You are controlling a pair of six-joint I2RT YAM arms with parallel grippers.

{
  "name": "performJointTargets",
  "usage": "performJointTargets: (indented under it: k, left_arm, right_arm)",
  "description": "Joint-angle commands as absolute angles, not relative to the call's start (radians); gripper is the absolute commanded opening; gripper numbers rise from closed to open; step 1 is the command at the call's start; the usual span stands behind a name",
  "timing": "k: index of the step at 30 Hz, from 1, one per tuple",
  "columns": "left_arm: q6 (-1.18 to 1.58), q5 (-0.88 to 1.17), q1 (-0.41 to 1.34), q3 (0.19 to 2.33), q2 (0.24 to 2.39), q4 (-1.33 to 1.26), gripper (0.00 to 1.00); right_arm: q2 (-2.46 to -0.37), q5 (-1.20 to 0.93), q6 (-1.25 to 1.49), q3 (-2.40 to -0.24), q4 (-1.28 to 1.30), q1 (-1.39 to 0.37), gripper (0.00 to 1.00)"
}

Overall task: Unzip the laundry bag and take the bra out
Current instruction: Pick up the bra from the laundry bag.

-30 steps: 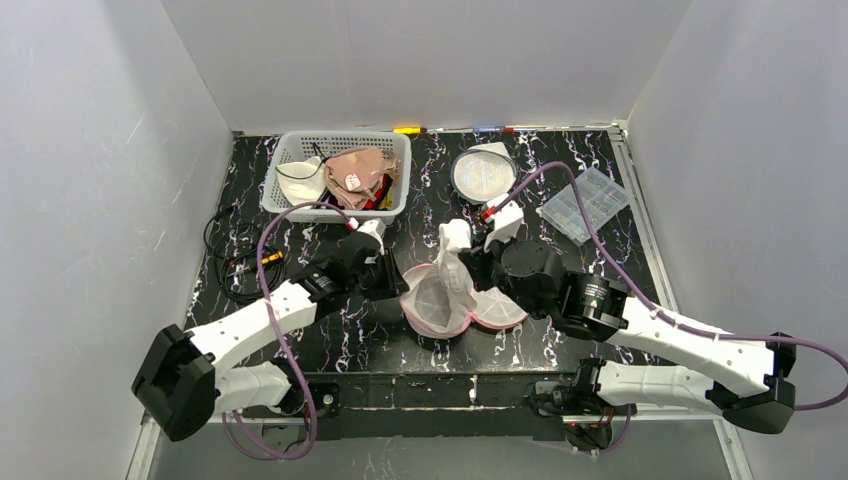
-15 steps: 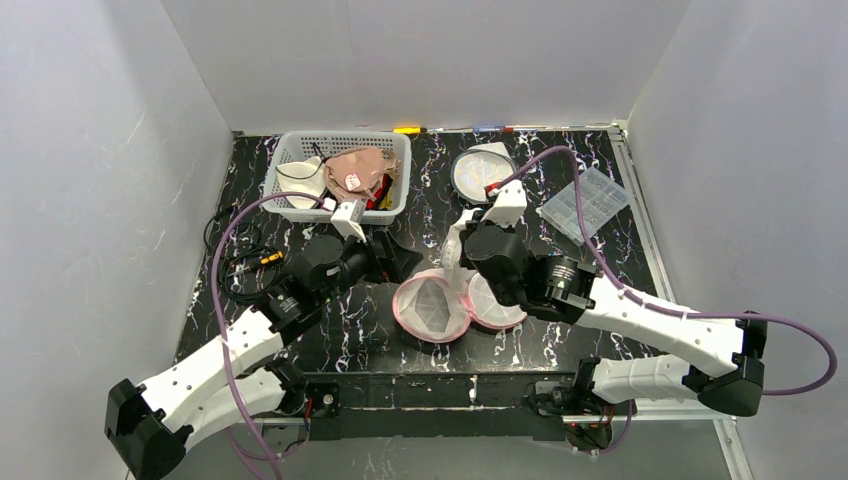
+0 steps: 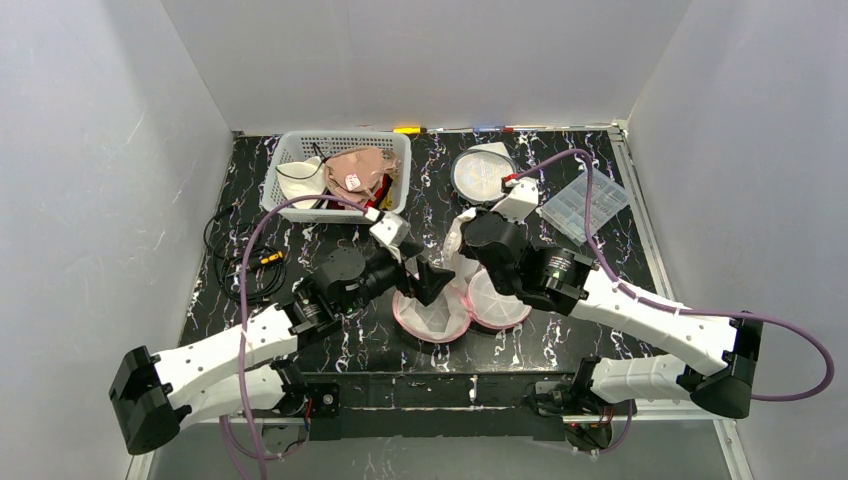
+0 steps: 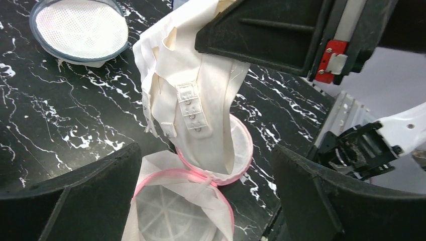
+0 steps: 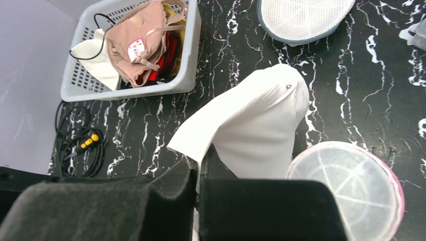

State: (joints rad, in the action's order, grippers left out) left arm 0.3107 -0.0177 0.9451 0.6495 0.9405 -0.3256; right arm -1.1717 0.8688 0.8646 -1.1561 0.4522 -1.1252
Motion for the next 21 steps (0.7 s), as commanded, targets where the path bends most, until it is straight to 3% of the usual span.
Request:
performJointTargets:
  k: [1, 7, 11, 16, 21]
  left_arm:
    - [0.21, -0.111, 0.975, 0.659, 0.986, -0.398, 0.99]
    - [0.184, -0.179, 0.989, 0.694, 1.087, -0.446, 0.98]
    - [0.18, -0.21, 0.989, 0.736, 1.164, -0.455, 0.92]
    - [0.186, -0.275, 0.989, 0.766, 1.224, -0.462, 0.72]
    - [0.196, -0.294, 0.988, 0.78, 1.253, -0.468, 0.41]
  right_arm:
    - [-1.16, 0.835, 0.921, -1.192, 0.384, -1.109, 0.01]
    - [-1.167, 0.772, 0.942, -1.191, 0.357, -1.098, 0.01]
    - [-1.161, 0.751, 0.95, -1.191, 0.347, -1.097, 0.01]
    - [-1.152, 0.723, 0.955, -1.19, 0.34, -1.095, 0.01]
    - [-1.136, 0.709, 0.945, -1.168, 0.321, -1.094, 0.01]
